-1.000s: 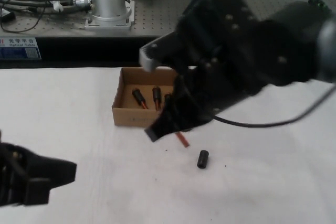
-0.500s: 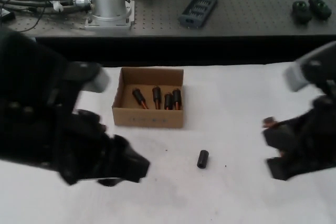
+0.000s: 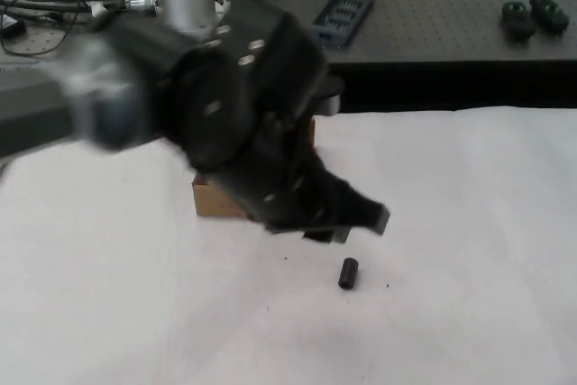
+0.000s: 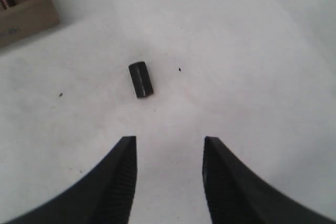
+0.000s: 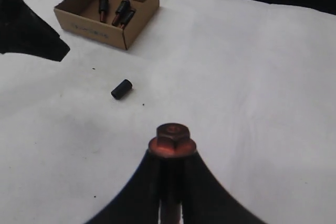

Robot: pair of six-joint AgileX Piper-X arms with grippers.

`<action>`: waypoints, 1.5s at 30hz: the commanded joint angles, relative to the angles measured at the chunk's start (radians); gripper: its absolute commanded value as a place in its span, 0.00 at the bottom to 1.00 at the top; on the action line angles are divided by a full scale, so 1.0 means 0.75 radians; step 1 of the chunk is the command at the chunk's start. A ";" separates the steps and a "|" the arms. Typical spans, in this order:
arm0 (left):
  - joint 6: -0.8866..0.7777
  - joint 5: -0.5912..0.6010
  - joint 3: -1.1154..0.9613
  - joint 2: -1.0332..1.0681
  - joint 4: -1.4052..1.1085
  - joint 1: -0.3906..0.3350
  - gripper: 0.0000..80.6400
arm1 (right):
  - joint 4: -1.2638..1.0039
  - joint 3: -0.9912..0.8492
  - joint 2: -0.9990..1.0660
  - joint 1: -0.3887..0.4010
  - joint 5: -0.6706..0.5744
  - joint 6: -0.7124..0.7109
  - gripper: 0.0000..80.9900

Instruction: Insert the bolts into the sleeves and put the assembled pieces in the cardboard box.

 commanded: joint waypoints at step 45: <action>0.046 -0.195 -0.499 0.671 0.241 -0.069 0.37 | 0.078 -0.003 -0.062 -0.010 0.035 0.066 0.08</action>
